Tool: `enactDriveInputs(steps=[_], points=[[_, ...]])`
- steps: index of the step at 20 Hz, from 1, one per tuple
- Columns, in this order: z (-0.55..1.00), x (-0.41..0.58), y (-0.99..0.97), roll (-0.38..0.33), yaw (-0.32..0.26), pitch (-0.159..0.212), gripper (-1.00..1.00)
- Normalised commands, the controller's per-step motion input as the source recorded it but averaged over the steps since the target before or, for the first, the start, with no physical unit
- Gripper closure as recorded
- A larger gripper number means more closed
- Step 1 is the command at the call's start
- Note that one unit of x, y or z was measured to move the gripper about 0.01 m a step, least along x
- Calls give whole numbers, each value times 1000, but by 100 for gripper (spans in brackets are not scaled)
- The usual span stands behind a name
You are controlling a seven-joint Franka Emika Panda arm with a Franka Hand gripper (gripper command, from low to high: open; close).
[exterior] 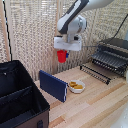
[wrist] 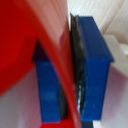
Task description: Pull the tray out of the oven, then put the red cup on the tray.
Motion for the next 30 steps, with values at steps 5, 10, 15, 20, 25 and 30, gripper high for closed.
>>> enactDriveInputs(steps=[5,10,15,20,25,30], points=[[507,6,-623,12,-192,65,100],[583,-19,-862,19,-113,120,100],[356,-78,-942,17,-87,52,100],[114,-177,-999,15,-52,7,100],[-25,-283,-1000,10,-42,0,100],[-89,-325,-999,10,-49,0,100]])
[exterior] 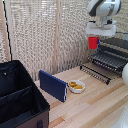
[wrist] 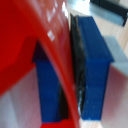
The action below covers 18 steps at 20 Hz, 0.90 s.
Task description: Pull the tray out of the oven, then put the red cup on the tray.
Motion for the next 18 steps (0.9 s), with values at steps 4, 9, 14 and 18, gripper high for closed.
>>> enactDriveInputs(steps=[4,9,14,18], points=[[-165,-316,-974,26,-48,0,100],[-293,-81,-294,-3,-97,0,100],[-235,145,74,0,-224,0,100],[-31,123,81,0,-100,25,-100]])
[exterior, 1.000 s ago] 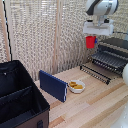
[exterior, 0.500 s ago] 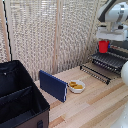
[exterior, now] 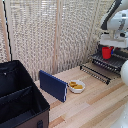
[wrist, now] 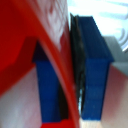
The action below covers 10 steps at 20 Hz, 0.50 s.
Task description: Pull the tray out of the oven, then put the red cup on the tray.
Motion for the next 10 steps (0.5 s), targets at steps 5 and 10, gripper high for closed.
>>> enactDriveInputs(steps=[5,10], points=[[79,93,74,-3,-60,3,-100],[417,283,87,-14,-47,-17,-100]])
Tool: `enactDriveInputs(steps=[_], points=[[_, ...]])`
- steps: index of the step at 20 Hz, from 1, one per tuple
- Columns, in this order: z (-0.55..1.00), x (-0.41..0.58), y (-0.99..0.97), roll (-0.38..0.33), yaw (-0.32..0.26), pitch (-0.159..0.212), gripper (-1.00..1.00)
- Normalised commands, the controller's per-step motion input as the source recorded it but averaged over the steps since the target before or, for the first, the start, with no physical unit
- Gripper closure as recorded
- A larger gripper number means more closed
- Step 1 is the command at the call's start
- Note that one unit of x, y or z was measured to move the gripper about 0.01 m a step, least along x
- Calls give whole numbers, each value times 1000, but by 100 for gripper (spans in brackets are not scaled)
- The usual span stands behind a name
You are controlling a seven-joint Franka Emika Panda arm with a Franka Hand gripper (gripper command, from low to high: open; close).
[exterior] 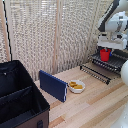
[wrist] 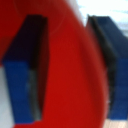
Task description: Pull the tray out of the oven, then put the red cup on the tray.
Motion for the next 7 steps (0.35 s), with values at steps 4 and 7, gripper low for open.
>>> enactDriveInputs(steps=[4,7], points=[[919,350,0,0,-50,-58,-100],[987,321,0,0,-16,-6,-100]])
